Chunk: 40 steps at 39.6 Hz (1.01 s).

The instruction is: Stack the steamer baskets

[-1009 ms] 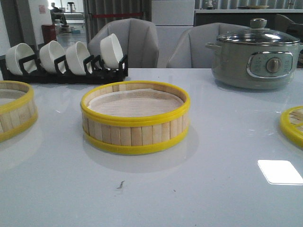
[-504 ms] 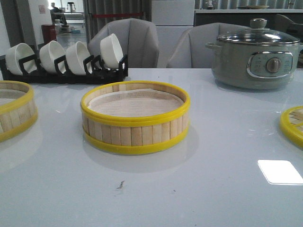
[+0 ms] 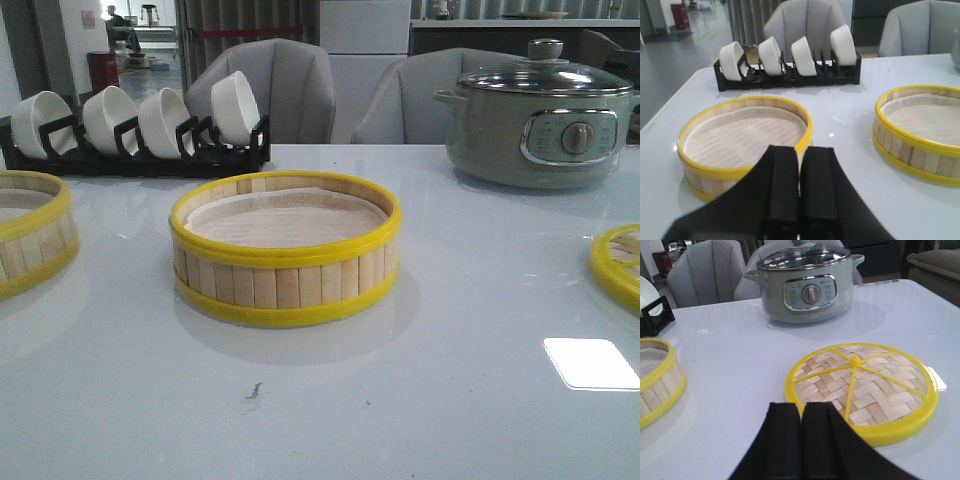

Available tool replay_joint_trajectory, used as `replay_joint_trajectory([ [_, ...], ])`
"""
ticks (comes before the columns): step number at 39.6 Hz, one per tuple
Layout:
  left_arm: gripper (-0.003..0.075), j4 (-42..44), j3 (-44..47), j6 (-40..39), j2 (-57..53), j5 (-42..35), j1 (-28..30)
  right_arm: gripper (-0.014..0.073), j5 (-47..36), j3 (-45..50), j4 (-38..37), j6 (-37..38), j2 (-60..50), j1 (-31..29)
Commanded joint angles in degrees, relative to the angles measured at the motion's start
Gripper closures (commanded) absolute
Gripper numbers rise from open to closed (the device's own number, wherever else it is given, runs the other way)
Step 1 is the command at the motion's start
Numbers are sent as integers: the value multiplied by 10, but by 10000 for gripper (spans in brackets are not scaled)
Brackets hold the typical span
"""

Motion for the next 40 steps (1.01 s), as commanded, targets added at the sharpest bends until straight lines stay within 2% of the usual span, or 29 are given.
replay_joint_trajectory([
  [1, 636, 35, -134, -7, 125, 0, -36, 545, -53, -9, -5, -3, -12, -3],
  [5, 636, 65, -286, -7, 245, 82, -68, 545, -53, -9, -5, -3, -12, -3],
  [10, 636, 63, -457, -7, 360, 185, -78, 545, -53, -9, -5, -3, -12, -3],
  [16, 636, 64, -565, -20, 448, 253, -78, 545, -53, -9, -5, -3, -12, -3],
  [23, 636, 75, -582, -58, 475, 291, -78, 545, -53, -9, -5, -3, -12, -3],
  [28, 636, 73, -578, -65, 475, 257, -78, 545, -53, -9, -5, -3, -12, -3],
  [40, 636, 90, -578, -65, 475, 249, -78, 545, -53, -9, -5, -3, -12, -3],
])
